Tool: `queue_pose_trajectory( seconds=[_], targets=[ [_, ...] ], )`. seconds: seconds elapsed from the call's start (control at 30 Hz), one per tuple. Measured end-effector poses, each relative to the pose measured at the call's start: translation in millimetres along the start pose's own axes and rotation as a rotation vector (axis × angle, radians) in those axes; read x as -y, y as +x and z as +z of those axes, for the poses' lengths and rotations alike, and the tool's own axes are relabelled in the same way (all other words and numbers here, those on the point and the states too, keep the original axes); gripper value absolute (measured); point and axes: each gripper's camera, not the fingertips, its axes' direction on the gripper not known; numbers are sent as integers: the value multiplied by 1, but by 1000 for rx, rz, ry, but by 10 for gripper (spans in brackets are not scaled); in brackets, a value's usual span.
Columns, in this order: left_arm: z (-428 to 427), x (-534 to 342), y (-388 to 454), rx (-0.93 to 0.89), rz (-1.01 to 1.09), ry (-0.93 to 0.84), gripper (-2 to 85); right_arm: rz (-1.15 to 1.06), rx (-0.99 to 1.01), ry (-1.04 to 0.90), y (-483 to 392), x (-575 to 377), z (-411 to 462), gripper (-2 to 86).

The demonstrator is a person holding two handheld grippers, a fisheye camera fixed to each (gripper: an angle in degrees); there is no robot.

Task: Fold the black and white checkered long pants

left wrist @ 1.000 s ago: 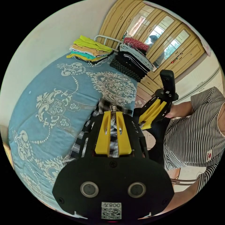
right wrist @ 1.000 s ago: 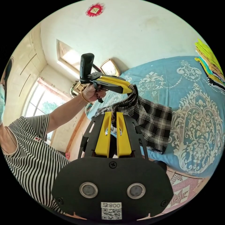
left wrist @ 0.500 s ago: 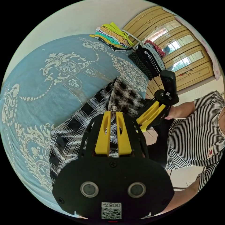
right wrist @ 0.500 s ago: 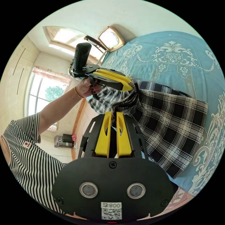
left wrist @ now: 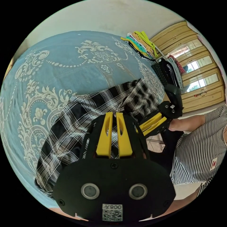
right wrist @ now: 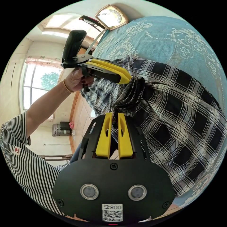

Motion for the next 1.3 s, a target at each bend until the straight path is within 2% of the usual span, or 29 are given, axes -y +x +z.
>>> queue_pose_trajectory(
  seconds=[0.2,0.37,0.5,0.63,0.9,1.07,1.17,1.3],
  targets=[
    [1,-48,15,-89,-13,189,8,3,7,-3,-13,22,14,61],
    [40,-66,28,7,-40,75,2,-5,-19,-10,-25,31,20,63],
    [38,-97,10,28,-184,130,1,0,-23,19,-34,28,11,63],
    [33,-127,6,32,-243,145,1,17,4,73,-38,19,1,54],
    [22,-151,43,2,-210,228,1,17,5,74,-48,16,13,37],
    [42,-162,60,87,-236,92,1,24,-19,69,-48,13,16,28],
    [34,-169,66,33,-281,134,1,41,-73,3,-41,14,28,20],
    [11,-162,92,88,-243,184,1,45,-88,-23,-36,8,34,8]
  ],
)
